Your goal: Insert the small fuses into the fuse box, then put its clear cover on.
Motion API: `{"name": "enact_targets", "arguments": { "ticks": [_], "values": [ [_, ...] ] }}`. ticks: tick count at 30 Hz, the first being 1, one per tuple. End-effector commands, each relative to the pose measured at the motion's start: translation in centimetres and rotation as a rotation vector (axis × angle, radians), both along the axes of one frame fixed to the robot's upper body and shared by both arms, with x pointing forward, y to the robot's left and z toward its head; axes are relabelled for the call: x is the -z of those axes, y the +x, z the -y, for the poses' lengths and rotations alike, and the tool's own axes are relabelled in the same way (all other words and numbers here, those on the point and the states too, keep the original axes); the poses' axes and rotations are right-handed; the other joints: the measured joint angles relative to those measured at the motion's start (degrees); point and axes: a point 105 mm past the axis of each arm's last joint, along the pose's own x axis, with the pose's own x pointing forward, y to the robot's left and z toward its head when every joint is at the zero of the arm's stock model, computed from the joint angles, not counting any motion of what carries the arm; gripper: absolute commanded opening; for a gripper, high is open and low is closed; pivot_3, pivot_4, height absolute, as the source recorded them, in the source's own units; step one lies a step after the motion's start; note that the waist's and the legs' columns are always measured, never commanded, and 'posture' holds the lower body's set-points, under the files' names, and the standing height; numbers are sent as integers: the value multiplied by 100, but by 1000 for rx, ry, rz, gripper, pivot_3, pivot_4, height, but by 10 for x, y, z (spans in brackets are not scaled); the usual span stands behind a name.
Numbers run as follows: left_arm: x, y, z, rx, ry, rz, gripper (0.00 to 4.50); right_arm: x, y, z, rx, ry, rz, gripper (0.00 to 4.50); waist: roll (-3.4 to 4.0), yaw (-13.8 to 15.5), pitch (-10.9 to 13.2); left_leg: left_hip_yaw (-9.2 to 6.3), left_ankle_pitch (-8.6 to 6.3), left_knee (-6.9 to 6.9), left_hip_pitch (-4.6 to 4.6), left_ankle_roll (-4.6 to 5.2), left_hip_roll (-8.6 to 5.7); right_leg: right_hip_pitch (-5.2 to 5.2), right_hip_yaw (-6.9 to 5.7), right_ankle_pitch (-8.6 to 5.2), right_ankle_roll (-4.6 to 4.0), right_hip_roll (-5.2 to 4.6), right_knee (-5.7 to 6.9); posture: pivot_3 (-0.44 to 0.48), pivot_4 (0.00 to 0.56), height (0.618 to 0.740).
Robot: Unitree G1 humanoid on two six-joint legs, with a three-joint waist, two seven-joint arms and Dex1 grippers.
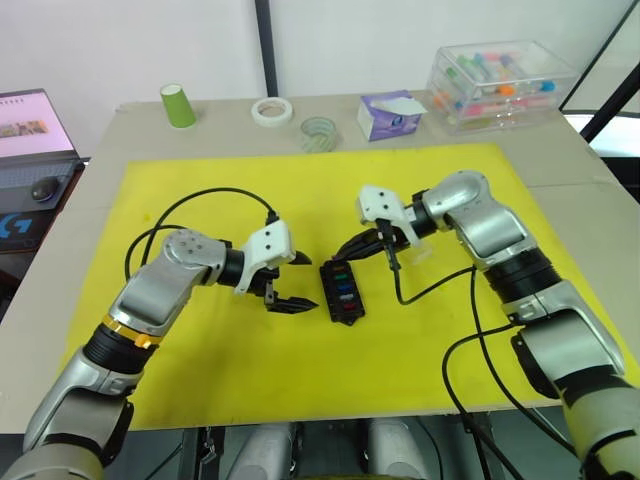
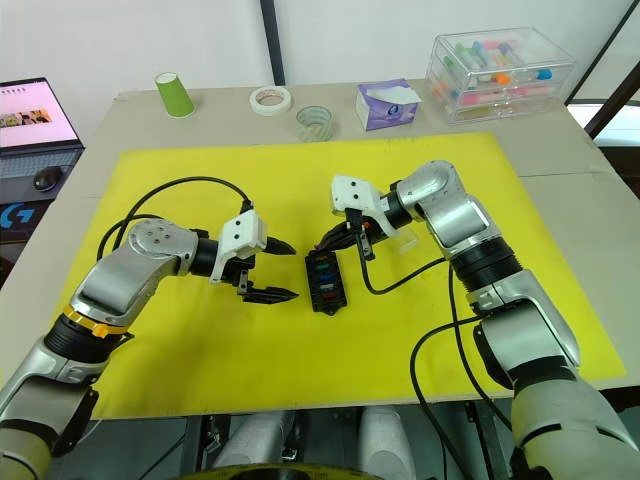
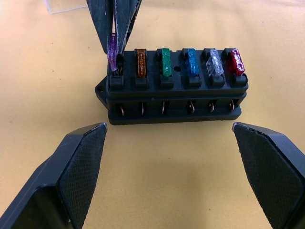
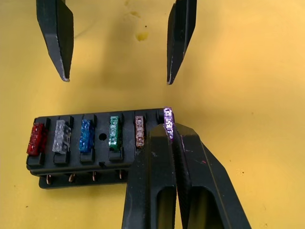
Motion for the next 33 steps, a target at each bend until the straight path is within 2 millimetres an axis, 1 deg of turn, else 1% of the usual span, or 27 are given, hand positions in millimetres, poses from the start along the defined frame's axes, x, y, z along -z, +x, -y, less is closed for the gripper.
{"name": "enact_targets", "arguments": {
  "ticks": [1, 13, 16, 21, 24, 33],
  "values": [
    [-10, -2, 5, 29, -12, 39, 4435, -6, 3, 1, -2, 1, 41, 0, 0, 1, 0, 0, 0, 0, 0, 0, 0, 0, 0, 0, 0, 0, 0, 0, 150, 740],
    [-9, -5, 5, 26, -15, 40, 4435, 4, 0, 0, -26, -26, 25, 0, 0, 2, 0, 0, 0, 0, 0, 0, 0, 1, 0, 0, 0, 0, 0, 0, 150, 740],
    [-8, -6, 5, 25, -15, 41, 4435, 2, -1, -1, -29, -21, 20, 0, 0, 0, 0, 0, 0, 0, 0, 0, 0, 1, 0, 0, 0, 0, 0, 0, 150, 740],
    [-7, -6, 5, 26, -16, 40, 4435, -7, -3, -4, -34, -3, 19, 0, 0, 5, 0, 0, 0, 1, 0, 0, 0, 2, 0, 0, 0, 0, 0, 0, 150, 740],
    [-6, -6, 6, 28, -18, 39, 4435, -7, -4, -4, -34, -9, 24, 0, 0, 1, 0, 0, 0, 0, 0, 0, 0, 1, 0, 0, 0, 0, 0, 0, 150, 740],
    [-6, -5, 6, 29, -18, 40, 4435, 14, 1, 4, -9, -97, 33, 0, 0, 2, 0, 0, 0, 0, 0, 0, 0, 1, 0, 0, 0, 0, 0, 0, 150, 740]
  ]
}}
